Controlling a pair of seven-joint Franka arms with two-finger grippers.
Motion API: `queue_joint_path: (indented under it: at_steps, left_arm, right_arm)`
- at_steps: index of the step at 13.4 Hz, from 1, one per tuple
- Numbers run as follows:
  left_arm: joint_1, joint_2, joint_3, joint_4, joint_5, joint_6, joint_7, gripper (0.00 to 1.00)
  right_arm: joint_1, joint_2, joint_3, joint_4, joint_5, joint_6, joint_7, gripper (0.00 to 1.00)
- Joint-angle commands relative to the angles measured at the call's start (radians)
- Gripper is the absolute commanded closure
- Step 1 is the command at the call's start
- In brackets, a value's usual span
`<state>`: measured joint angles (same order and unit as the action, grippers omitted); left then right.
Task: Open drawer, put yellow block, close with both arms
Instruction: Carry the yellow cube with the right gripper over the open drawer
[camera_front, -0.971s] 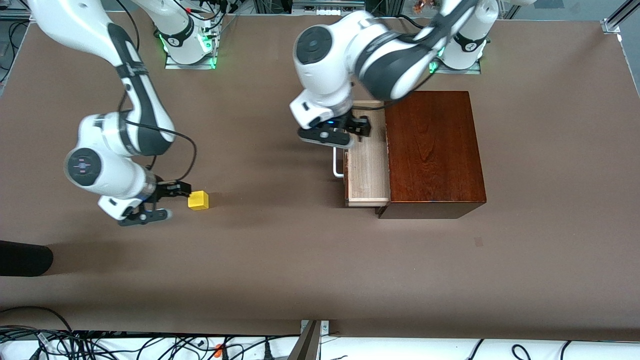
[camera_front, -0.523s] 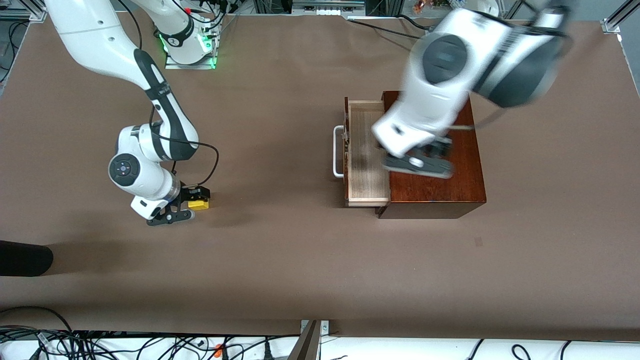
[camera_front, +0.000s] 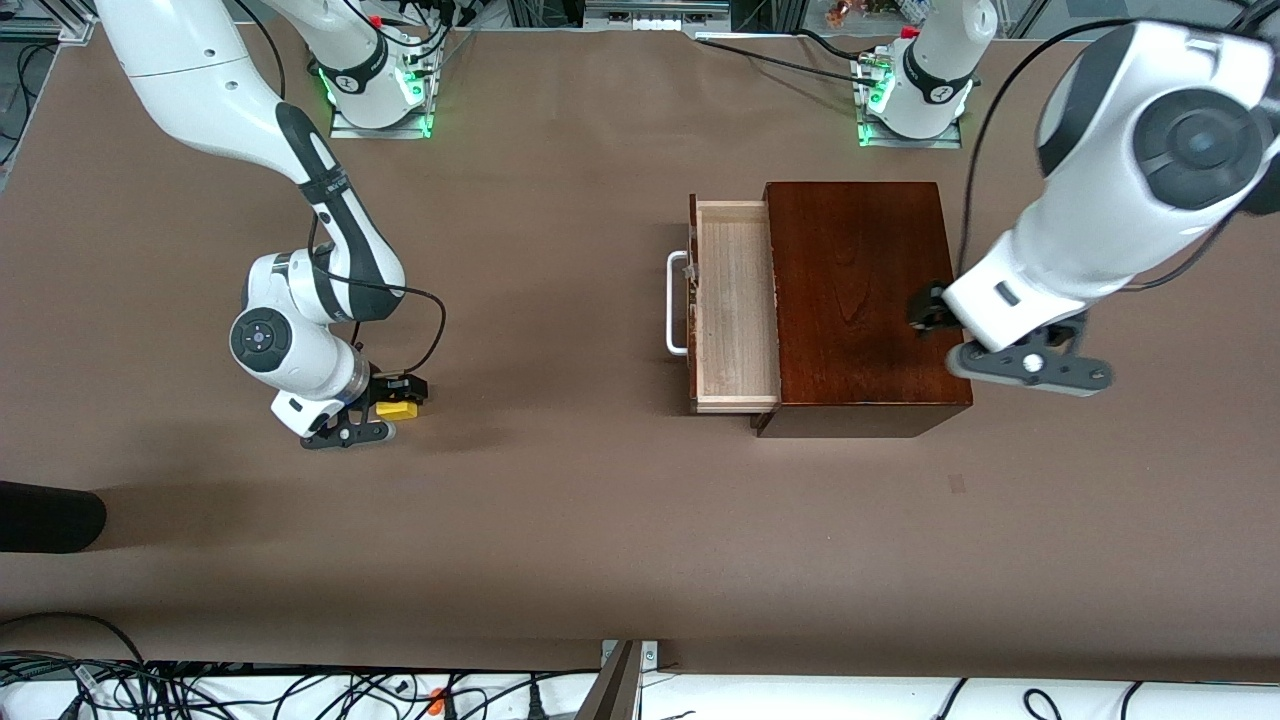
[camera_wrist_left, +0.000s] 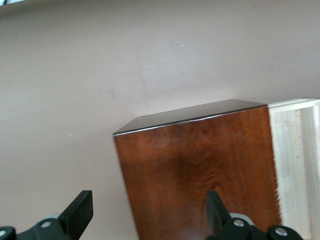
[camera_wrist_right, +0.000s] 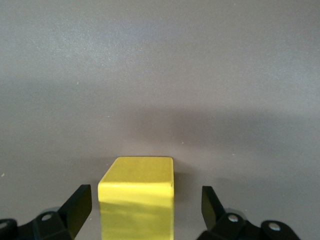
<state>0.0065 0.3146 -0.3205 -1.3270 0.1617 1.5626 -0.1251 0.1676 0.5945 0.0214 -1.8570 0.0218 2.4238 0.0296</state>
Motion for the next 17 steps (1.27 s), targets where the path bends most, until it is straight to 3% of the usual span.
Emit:
queue_joint_path:
  at_steps: [1, 3, 6, 8, 11, 14, 16, 17]
  left_arm:
    - [-0.078, -0.138, 0.215, -0.136, -0.115, 0.027, 0.122, 0.0]
    - [-0.12, -0.205, 0.343, -0.217, -0.148, 0.057, 0.226, 0.0]
    - [-0.114, -0.308, 0.382, -0.363, -0.142, 0.19, 0.276, 0.0]
    - [-0.105, -0.325, 0.382, -0.379, -0.14, 0.188, 0.28, 0.0]
    - [-0.103, -0.318, 0.38, -0.362, -0.14, 0.159, 0.274, 0.0]
    - [-0.105, -0.315, 0.373, -0.353, -0.142, 0.142, 0.269, 0.0]
    - [-0.105, -0.307, 0.373, -0.339, -0.145, 0.128, 0.263, 0.0]
    - [-0.103, -0.307, 0.374, -0.34, -0.146, 0.11, 0.265, 0.0]
  right_arm:
    - [0.001, -0.033, 0.003, -0.025, 0.01, -0.021, 0.01, 0.12]
    - [0.001, -0.039, 0.003, -0.025, 0.01, -0.028, 0.01, 0.3]
    - [0.001, -0.041, 0.003, -0.024, 0.01, -0.032, 0.009, 0.75]
    - [0.001, -0.048, 0.009, -0.016, 0.009, -0.054, 0.001, 0.94]
    - [0.003, -0.079, 0.044, -0.011, 0.006, -0.1, -0.011, 0.96]
    - [0.004, -0.133, 0.127, 0.04, -0.002, -0.213, -0.013, 0.96]
    - [0.022, -0.154, 0.239, 0.169, -0.013, -0.352, -0.013, 0.96]
    - [0.061, -0.148, 0.259, 0.264, -0.028, -0.435, -0.013, 0.96]
